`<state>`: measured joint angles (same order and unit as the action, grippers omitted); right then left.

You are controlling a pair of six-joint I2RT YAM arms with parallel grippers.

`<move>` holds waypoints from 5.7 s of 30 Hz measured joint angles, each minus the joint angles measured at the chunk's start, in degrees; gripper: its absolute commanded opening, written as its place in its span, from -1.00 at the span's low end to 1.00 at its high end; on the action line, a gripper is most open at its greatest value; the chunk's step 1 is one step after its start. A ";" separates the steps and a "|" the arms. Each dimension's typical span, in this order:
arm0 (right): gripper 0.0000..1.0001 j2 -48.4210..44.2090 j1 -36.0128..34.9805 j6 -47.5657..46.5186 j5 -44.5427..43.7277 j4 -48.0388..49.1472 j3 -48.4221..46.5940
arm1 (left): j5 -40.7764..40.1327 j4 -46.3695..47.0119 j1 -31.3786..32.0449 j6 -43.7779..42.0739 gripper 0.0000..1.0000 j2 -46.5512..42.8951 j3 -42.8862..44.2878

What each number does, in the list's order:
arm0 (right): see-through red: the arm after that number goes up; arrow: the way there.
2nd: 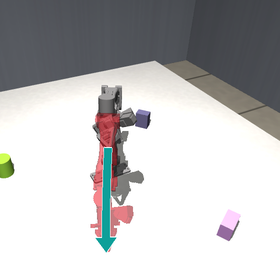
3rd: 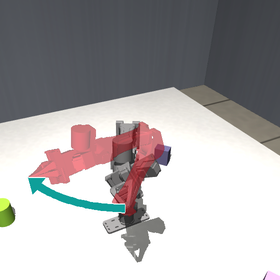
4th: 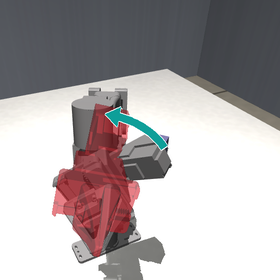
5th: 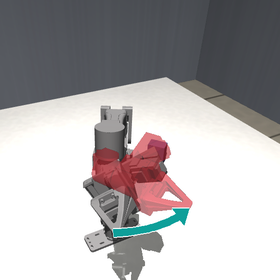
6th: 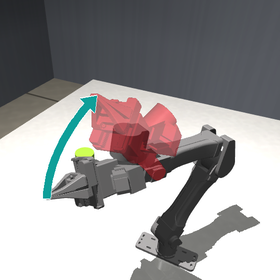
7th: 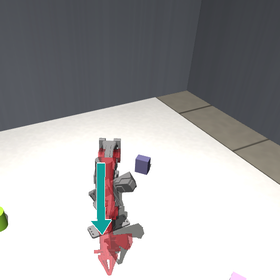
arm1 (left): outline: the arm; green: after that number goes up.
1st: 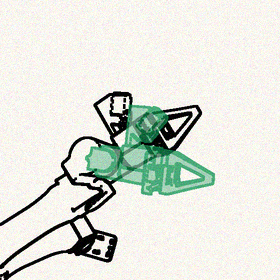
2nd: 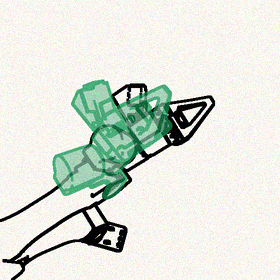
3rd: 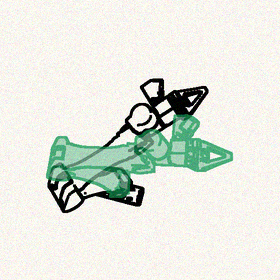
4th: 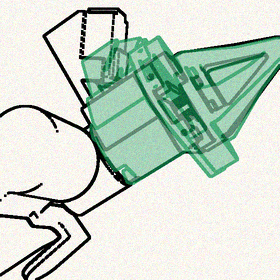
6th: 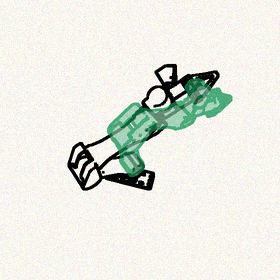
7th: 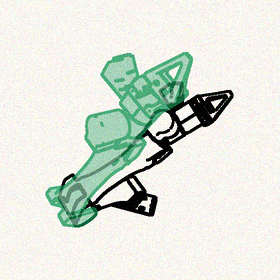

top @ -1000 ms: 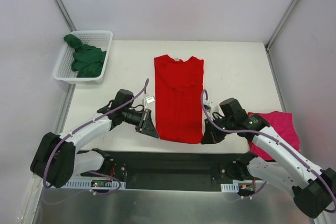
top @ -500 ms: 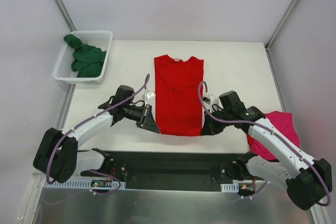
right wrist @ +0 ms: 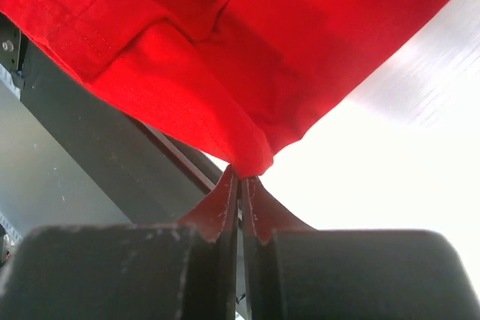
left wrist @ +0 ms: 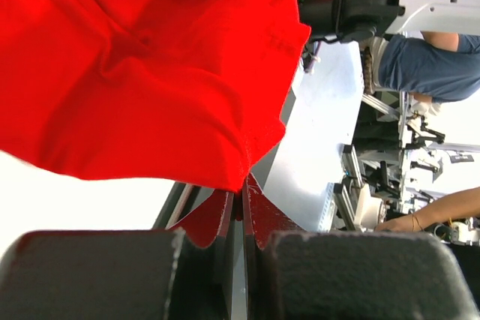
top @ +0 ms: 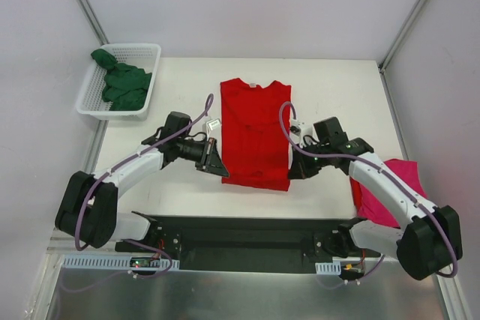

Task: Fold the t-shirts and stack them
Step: Fold the folded rectangular tshirt in 1/3 of the way

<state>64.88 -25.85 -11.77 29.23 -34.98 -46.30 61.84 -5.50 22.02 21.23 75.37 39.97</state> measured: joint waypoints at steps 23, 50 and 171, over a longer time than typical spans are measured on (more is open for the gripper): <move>-0.99 11.52 3.58 -6.01 1.62 3.69 -7.06 | -0.85 -1.11 -1.95 -3.78 -1.00 8.92 7.48; -0.99 21.40 6.01 -9.62 1.57 6.32 -13.73 | -0.96 -5.29 -4.87 -10.58 -1.00 19.56 18.45; -0.99 42.34 8.41 -11.63 -1.79 6.49 -36.48 | -2.75 -13.94 -9.75 -23.43 -1.00 41.11 46.49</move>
<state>107.22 -17.43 -23.40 27.44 -28.49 -82.78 59.09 -19.44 12.27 -2.20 116.49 86.46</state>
